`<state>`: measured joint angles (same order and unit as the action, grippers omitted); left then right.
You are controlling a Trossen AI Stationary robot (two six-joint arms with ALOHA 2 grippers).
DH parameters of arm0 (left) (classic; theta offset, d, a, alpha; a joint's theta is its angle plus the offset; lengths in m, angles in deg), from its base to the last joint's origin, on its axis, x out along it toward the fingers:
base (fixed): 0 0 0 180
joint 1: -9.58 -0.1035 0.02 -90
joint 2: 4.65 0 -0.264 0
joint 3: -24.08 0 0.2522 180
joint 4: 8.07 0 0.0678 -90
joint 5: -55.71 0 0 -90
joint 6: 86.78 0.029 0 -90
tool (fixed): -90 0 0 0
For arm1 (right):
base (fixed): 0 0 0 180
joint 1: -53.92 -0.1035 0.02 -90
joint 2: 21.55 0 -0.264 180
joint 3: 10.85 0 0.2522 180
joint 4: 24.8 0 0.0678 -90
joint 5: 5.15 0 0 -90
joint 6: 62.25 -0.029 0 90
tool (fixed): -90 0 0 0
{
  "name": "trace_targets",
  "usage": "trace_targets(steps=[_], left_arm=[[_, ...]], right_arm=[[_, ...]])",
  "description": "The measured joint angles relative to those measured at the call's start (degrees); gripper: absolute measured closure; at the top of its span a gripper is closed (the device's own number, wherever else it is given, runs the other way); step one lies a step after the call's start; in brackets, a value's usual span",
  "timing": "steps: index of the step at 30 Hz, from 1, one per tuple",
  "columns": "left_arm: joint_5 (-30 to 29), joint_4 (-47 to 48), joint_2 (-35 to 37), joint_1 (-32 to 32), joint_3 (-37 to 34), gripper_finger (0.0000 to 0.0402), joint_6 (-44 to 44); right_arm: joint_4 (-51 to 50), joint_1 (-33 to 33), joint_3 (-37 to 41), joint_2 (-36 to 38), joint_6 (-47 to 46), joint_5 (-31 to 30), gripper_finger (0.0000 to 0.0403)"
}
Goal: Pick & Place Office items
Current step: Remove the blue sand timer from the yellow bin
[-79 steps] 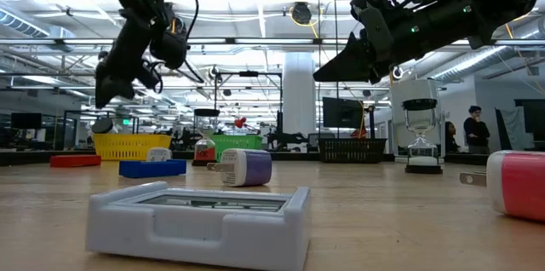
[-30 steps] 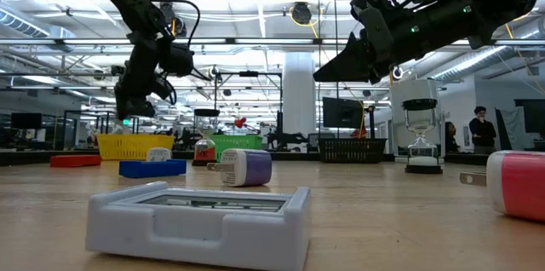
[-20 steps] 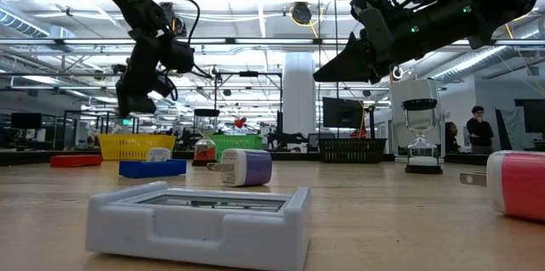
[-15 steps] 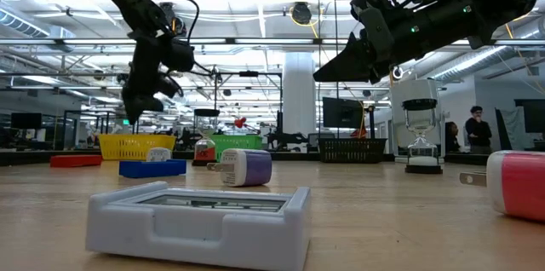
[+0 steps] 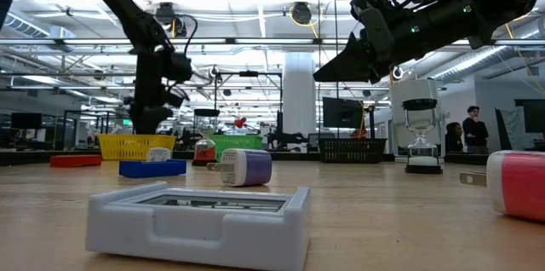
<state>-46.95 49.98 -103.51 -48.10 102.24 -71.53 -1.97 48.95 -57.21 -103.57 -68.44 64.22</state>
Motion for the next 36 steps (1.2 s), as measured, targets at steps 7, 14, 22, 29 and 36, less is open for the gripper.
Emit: trace_targets(steps=[7,14,22,29,36], left_arm=[[0.63,-2.32,-5.38,-0.12,-0.02,0.0173,3.44],[0.04,-2.36,-6.39,0.01,0.00,0.0236,4.80],[-1.05,-2.03,-0.63,-0.06,-0.07,0.0236,5.02],[6.36,-6.43,12.78,-0.06,-2.15,0.0236,1.32],[27.41,-34.64,29.23,2.74,-20.12,0.0236,-8.33]], right_arm=[[-0.01,0.00,0.00,0.00,0.04,0.01,0.0380],[-0.02,0.00,0.00,0.00,0.04,0.01,0.0380],[-0.04,0.00,0.00,0.00,0.04,0.01,0.0380],[-0.56,0.00,0.00,0.00,0.04,0.01,0.0380],[-0.77,0.00,0.02,-0.02,-0.09,-0.01,0.0380]])
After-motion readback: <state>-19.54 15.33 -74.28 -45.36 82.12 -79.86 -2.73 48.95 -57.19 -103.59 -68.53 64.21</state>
